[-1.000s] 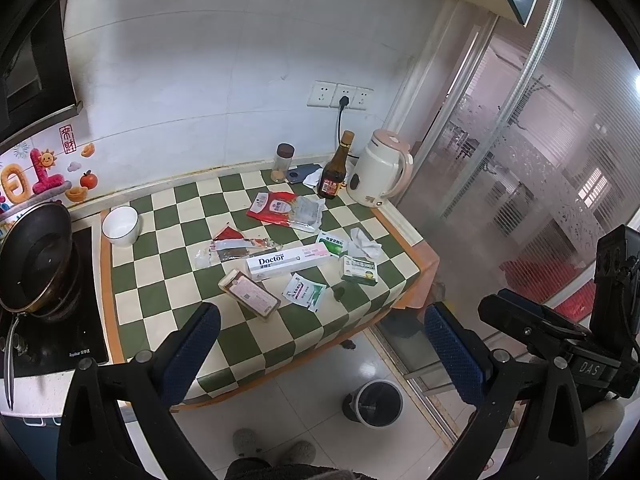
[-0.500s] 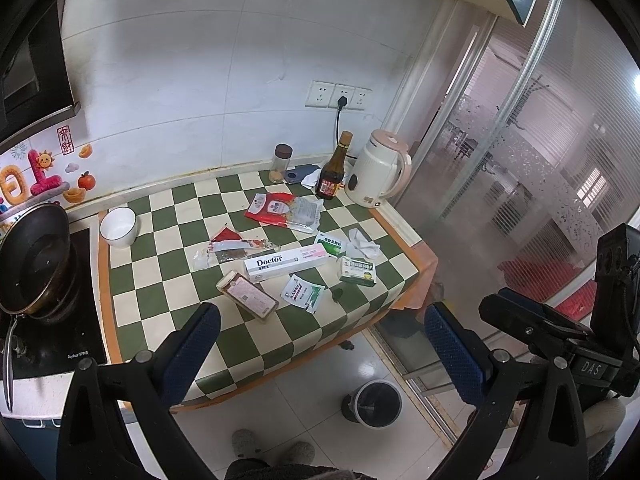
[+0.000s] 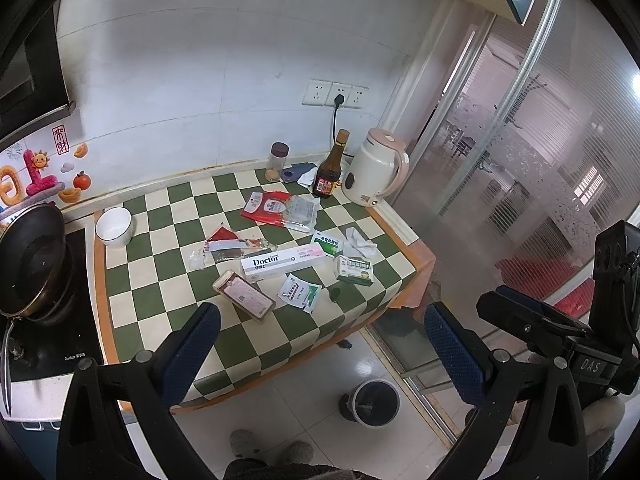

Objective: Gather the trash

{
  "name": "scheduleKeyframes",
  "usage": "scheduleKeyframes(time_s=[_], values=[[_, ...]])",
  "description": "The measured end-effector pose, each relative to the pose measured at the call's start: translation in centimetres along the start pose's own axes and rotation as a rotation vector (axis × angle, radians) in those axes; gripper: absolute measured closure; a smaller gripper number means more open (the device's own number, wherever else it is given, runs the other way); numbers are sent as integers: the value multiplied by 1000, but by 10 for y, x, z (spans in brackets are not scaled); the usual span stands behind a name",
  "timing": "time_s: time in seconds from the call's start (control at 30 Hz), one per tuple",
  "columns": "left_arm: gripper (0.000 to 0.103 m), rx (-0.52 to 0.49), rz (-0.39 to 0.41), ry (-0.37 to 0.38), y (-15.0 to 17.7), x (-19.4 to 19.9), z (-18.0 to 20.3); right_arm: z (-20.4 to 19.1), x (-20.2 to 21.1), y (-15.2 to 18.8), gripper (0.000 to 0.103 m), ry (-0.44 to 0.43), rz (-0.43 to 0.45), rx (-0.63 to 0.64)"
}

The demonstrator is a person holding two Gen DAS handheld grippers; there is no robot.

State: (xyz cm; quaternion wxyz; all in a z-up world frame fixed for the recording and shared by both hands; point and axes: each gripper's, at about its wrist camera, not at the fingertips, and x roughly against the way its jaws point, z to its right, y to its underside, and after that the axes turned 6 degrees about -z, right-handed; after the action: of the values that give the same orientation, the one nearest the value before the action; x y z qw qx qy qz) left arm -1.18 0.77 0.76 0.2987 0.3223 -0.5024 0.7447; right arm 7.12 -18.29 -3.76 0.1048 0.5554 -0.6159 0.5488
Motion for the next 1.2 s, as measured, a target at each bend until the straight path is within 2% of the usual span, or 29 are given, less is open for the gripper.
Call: scheduleKeyframes(time_s=[0.3,0.37,0.47,0.53,0.67,0.8,0.87,0.9,1.0,1.13,1.2], values=[[0,-4,-7,-3,-4,-6,6,0,-1,1,0,3,3,-3],[0,-22,9,-53,-6,-9,7,3,-2,-1,0,17,15,-21],[0,-92,51,-244,-13,-27,9,9,-11,-11,0,93,27,-61],[0,-124,50,-327,-18,-46,4,16,-21,-14,0,157,26,-93],[0,-173,-10,-385,-34,-103,-22,41,-53,-18,0,226,-12,-182],[0,-285,-108,-420,-57,-179,-36,77,-99,-24,0,314,-78,-246],[0,-357,-199,-428,-67,-232,-37,102,-131,-30,0,357,-141,-259],[0,-379,-226,-431,-71,-245,-41,116,-149,-33,0,376,-175,-255],[0,-474,-331,-453,-79,-312,-39,160,-209,-49,0,438,-311,-208],[0,-588,-465,-469,-80,-395,-32,210,-291,-69,0,477,-475,-98],[0,-635,-533,-444,-77,-432,-26,233,-327,-76,0,465,-544,-75]])
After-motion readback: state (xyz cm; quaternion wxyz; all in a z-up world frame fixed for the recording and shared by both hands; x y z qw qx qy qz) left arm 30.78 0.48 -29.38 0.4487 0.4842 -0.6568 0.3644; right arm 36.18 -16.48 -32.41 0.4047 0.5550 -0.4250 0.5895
